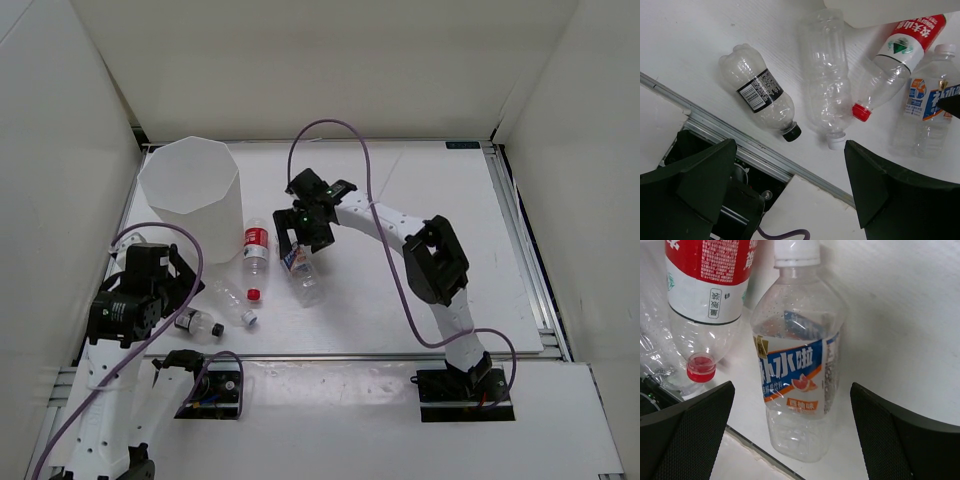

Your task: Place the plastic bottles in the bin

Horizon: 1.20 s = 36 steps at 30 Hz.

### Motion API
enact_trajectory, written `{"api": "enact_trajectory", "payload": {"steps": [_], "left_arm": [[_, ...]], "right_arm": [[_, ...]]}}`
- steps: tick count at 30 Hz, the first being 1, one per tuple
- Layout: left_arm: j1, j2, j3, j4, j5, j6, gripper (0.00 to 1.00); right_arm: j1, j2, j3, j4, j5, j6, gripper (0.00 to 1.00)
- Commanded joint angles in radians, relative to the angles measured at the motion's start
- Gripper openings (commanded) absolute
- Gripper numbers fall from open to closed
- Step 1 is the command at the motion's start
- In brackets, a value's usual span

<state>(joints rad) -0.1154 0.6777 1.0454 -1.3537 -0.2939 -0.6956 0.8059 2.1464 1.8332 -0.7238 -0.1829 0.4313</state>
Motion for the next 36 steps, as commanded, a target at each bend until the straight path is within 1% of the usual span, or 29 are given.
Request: {"api": "enact_trajectory", "payload": {"steps": [1, 5, 6, 7, 9, 11, 13, 14, 16, 18, 19, 20, 22, 23, 24, 25, 27, 28, 30, 31, 32, 33, 34, 35, 36], "left_arm": [[-0.006, -0.006, -0.015, -0.032, -0.019, 0.010, 1.00], [-0.015, -0.015, -0.015, -0.032, -0.019, 0.010, 1.00], [-0.015, -0.015, -0.015, -0.032, -0.019, 0.010, 1.00], [-0.015, -0.026, -0.015, -0.032, -0.019, 0.010, 1.00], [-0.015, -0.026, -0.015, -0.032, -0.019, 0.010, 1.00], [-0.015, -0.035, -0.015, -0.032, -0.019, 0.010, 1.00], [-0.015, -0.035, -0.015, -0.032, -0.019, 0.010, 1.00], [-0.015, -0.035, -0.015, -0.032, -0.019, 0.010, 1.00], [-0.015, -0.047, -0.015, -0.032, -0.019, 0.010, 1.00], [-0.015, -0.067, -0.024, -0.032, -0.019, 0.001, 1.00], [-0.015, -0.067, -0.024, -0.032, -0.028, 0.001, 1.00], [-0.015, -0.067, -0.024, -0.032, -0.028, -0.010, 1.00], [-0.015, -0.076, -0.024, -0.041, -0.028, -0.010, 1.00], [-0.015, -0.076, -0.024, -0.041, -0.028, -0.021, 1.00], [-0.015, -0.076, -0.024, -0.041, -0.028, -0.021, 1.00], [-0.015, -0.066, -0.024, -0.041, -0.018, -0.021, 1.00], [-0.015, -0.044, -0.013, -0.061, -0.017, -0.041, 1.00], [-0.015, -0.020, 0.004, -0.070, -0.008, -0.041, 1.00], [-0.015, 0.022, 0.013, -0.070, 0.027, -0.012, 1.00], [-0.015, 0.066, 0.040, -0.070, 0.077, -0.001, 1.00], [-0.015, 0.089, 0.050, -0.070, 0.097, 0.008, 1.00], [-0.015, 0.112, 0.059, -0.070, 0.114, 0.021, 1.00], [-0.015, 0.150, 0.068, -0.070, 0.125, 0.021, 1.00], [-0.015, 0.166, 0.077, -0.070, 0.125, 0.021, 1.00], [-0.015, 0.178, 0.077, -0.070, 0.125, 0.010, 1.00]], "right_arm": [[0.022, 0.071, -0.009, -0.008, -0.053, -0.029, 1.00], [0.022, 0.104, -0.009, -0.023, -0.044, -0.029, 1.00], [0.022, 0.104, -0.009, -0.023, -0.056, -0.029, 0.98], [0.010, 0.104, -0.009, -0.023, -0.088, -0.020, 0.92], [0.001, 0.093, -0.009, -0.023, -0.098, -0.010, 0.87], [0.001, 0.064, -0.020, -0.023, -0.098, -0.009, 0.79], [0.001, 0.011, -0.051, -0.023, -0.098, 0.001, 0.73], [0.001, -0.011, -0.061, -0.013, -0.098, 0.001, 0.61], [-0.008, -0.083, -0.061, -0.012, -0.098, 0.001, 0.47], [-0.008, -0.158, -0.061, -0.012, -0.082, 0.012, 0.43], [-0.008, -0.180, -0.033, -0.022, -0.070, 0.012, 0.39], [-0.019, -0.215, 0.041, -0.022, -0.070, 0.036, 0.30], [-0.030, -0.235, 0.147, -0.032, -0.085, 0.079, 0.24], [-0.039, -0.235, 0.208, -0.032, -0.095, 0.092, 0.24], [-0.039, -0.235, 0.322, -0.013, -0.095, 0.102, 0.24], [-0.039, -0.235, 0.363, 0.056, -0.095, 0.112, 0.24], [-0.039, -0.235, 0.403, 0.171, -0.119, 0.153, 0.24], [-0.039, -0.235, 0.412, 0.304, -0.119, 0.170, 0.24], [-0.028, -0.198, 0.423, 0.439, -0.144, 0.179, 0.24], [-0.028, -0.172, 0.449, 0.516, -0.120, 0.188, 0.25], [-0.028, -0.086, 0.569, 0.532, -0.110, 0.188, 0.25], [-0.028, -0.024, 0.668, 0.532, -0.110, 0.208, 0.31], [-0.028, 0.084, 0.763, 0.567, -0.127, 0.233, 0.31], [-0.028, 0.107, 0.806, 0.611, -0.139, 0.297, 0.31], [-0.028, 0.107, 0.748, 0.670, -0.148, 0.320, 0.31]]}}
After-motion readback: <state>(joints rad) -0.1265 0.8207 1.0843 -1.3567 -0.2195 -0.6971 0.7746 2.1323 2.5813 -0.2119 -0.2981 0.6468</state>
